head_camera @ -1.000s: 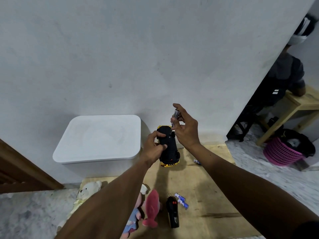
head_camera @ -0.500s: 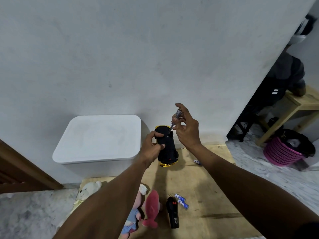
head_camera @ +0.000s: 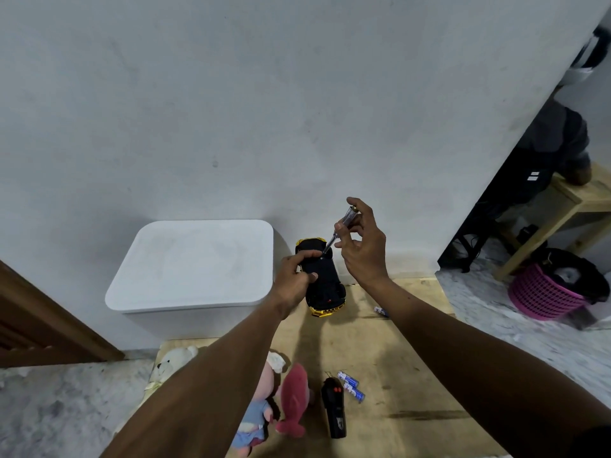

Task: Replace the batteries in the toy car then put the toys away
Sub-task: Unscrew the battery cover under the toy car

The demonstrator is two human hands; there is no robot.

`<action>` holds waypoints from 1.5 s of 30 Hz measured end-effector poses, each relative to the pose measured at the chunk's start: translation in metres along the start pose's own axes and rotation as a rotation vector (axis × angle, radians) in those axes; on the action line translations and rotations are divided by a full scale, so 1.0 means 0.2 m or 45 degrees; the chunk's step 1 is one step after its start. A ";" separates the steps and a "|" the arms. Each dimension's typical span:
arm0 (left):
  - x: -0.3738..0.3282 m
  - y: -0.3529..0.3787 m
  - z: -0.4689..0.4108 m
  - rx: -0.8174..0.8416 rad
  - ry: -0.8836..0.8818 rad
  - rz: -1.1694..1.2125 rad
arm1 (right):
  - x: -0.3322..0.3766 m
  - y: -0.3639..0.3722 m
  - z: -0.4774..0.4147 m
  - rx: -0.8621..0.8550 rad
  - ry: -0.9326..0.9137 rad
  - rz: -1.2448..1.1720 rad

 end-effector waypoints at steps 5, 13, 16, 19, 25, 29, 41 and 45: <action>-0.05 0.01 0.01 0.006 0.027 -0.051 | 0.00 -0.01 0.01 -0.043 0.003 -0.014; -0.04 0.02 -0.01 0.023 0.053 -0.044 | -0.02 -0.02 0.01 -0.107 -0.028 0.008; -0.04 0.03 -0.03 0.038 0.075 -0.031 | -0.02 -0.03 0.01 -0.115 -0.041 0.012; -0.03 0.03 -0.04 0.042 0.072 -0.034 | -0.01 -0.04 0.01 -0.138 -0.061 0.036; 0.01 0.02 -0.05 0.049 0.075 -0.047 | -0.04 -0.03 0.01 -0.090 -0.053 0.055; 0.01 0.01 -0.06 0.031 0.081 -0.053 | -0.04 -0.01 0.03 -0.080 -0.049 0.033; 0.01 0.01 -0.05 0.046 0.046 -0.089 | -0.03 -0.01 0.02 -0.086 -0.039 0.033; 0.00 0.01 -0.04 0.037 0.039 -0.085 | -0.03 -0.01 0.01 -0.090 -0.035 0.038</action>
Point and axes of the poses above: each hand's wrist, its own z-axis away from the middle knuckle, its own y-axis out of the palm, x = y × z, the point moved 9 cm from there along -z, towards the middle knuckle, and after that the axes turned 8 degrees about z, right-handed, at the moved point
